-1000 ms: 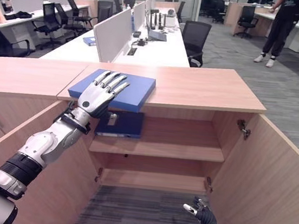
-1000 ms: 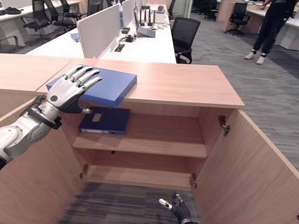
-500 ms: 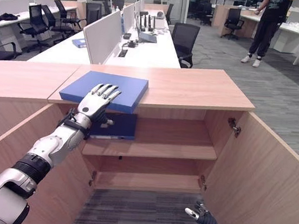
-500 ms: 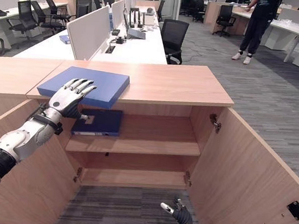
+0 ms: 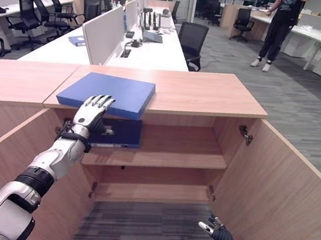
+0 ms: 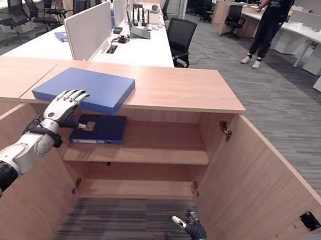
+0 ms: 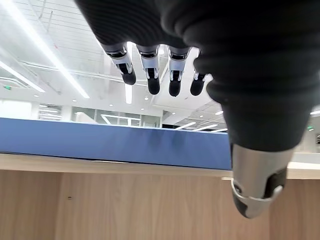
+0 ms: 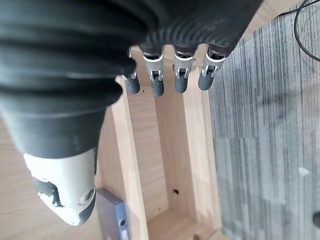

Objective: Put the empty folder in the office cabinet

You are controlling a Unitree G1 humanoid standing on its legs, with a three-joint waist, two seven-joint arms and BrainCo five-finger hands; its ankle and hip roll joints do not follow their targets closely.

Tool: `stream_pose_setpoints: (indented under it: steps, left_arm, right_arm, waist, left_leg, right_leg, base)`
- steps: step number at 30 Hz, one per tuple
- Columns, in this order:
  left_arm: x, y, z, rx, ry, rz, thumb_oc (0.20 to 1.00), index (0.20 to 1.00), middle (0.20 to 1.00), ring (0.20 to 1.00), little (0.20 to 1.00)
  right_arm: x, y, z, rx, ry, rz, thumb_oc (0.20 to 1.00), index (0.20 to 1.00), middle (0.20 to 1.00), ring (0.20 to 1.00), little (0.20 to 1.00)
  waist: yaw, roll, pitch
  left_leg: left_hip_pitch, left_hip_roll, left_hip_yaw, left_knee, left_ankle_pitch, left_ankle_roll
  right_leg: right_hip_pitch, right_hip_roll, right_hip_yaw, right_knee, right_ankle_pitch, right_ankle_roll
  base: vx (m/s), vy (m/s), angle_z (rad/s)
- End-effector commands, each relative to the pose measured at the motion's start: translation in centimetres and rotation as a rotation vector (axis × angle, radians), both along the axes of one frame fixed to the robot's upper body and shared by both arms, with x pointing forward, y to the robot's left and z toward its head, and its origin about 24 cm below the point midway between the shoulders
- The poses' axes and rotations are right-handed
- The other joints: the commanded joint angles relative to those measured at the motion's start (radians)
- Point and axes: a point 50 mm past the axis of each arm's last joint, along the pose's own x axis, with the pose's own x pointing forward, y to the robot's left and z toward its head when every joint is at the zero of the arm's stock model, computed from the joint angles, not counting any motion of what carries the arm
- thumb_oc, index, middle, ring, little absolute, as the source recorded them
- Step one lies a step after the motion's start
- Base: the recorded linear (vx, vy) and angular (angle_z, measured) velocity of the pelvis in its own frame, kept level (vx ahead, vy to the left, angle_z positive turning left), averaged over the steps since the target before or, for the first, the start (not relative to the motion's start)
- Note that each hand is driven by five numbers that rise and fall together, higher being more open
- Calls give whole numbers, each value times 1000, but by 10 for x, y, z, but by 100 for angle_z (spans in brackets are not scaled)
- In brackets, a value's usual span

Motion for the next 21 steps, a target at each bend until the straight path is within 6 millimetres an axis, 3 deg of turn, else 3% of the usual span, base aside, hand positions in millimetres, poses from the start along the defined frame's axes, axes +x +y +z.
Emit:
stream_pose_setpoints:
  steps: [1,21]
  left_arm:
    - [31,7,78,29,-235,22,1000,1000,1000,1000,1000]
    - [42,15,103,156,-249,45,1000,1000,1000,1000,1000]
  right_arm:
    - [29,5,16,42,-129,-13,1000,1000,1000,1000,1000]
    - [31,0,17,33,-133,-4,1000,1000,1000,1000,1000]
  waist:
    - [5,-8,55]
    - [-20,5,52]
  left_leg:
    - [122,-49,12,14,-180,9]
    - [130,-62,25,14,-185,17]
  right_leg:
    - [-42,-26,-6,13,43,22]
    - [-52,-40,9,22,51,34]
  base:
    - [0,0,0]
    - [5,12,-2]
